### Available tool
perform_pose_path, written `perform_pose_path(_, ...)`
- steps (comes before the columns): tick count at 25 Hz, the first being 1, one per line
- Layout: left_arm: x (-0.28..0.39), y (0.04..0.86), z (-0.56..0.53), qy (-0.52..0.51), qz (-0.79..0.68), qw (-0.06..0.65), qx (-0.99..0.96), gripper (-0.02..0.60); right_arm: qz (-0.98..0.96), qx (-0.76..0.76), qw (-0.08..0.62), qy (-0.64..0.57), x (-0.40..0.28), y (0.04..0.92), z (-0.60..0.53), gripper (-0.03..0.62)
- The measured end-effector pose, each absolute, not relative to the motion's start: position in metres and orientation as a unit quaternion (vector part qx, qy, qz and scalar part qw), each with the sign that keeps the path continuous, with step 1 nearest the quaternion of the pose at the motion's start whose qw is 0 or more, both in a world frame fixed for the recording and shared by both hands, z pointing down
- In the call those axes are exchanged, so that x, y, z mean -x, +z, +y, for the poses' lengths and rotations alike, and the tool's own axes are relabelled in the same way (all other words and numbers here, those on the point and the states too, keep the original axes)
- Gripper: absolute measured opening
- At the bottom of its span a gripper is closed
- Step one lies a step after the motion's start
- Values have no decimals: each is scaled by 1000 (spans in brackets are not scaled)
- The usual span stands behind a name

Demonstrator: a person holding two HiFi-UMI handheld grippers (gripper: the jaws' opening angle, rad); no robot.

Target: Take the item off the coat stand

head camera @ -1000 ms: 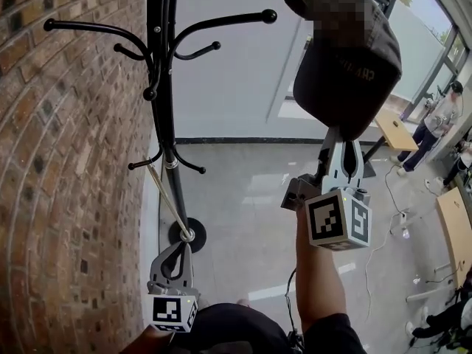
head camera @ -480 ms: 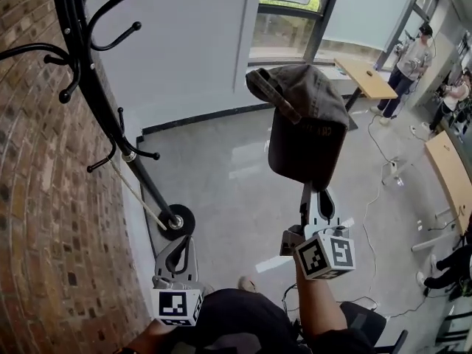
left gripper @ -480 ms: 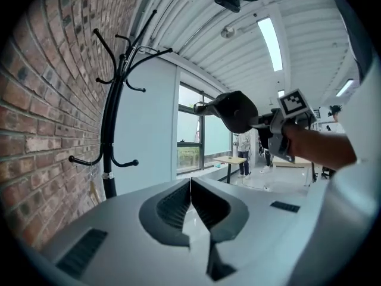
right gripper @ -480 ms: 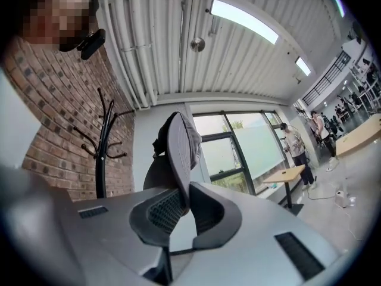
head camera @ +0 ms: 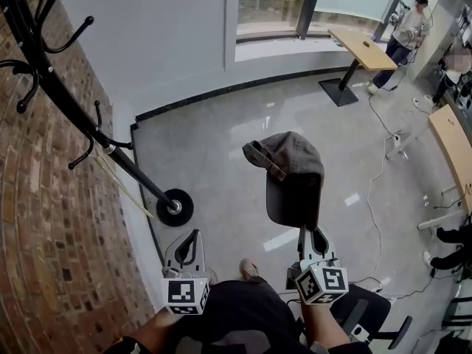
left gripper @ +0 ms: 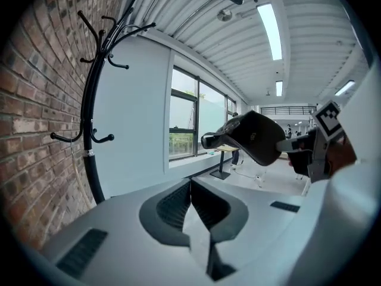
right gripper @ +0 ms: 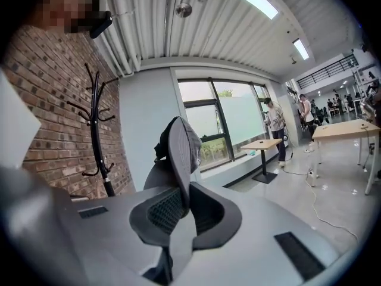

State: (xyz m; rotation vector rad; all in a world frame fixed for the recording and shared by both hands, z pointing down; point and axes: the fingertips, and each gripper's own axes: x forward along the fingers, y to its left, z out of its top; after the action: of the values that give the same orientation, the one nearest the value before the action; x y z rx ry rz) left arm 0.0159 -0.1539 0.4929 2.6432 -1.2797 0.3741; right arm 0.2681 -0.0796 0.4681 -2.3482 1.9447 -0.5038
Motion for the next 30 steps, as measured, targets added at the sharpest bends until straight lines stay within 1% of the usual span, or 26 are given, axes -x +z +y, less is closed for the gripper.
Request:
perform_pose_path(5,-35,501,-149,133,-436,106,-884,26,618,759,4,-207,-281,507,-47,32)
perform_pose_path(10,-51,505,-145,140,-439,107,-881,26,618,753,-14,-227,-286,527,-28,32)
perform_pose_path(19,-73,506,-141,139,-444,112,-878,26,632,742,-24,-223,-295,525,-26,32)
perform_pose_path(30,-65,503,-140,131,-455,116,-873,26,641,738,-26,-208,-290,519,-28,32)
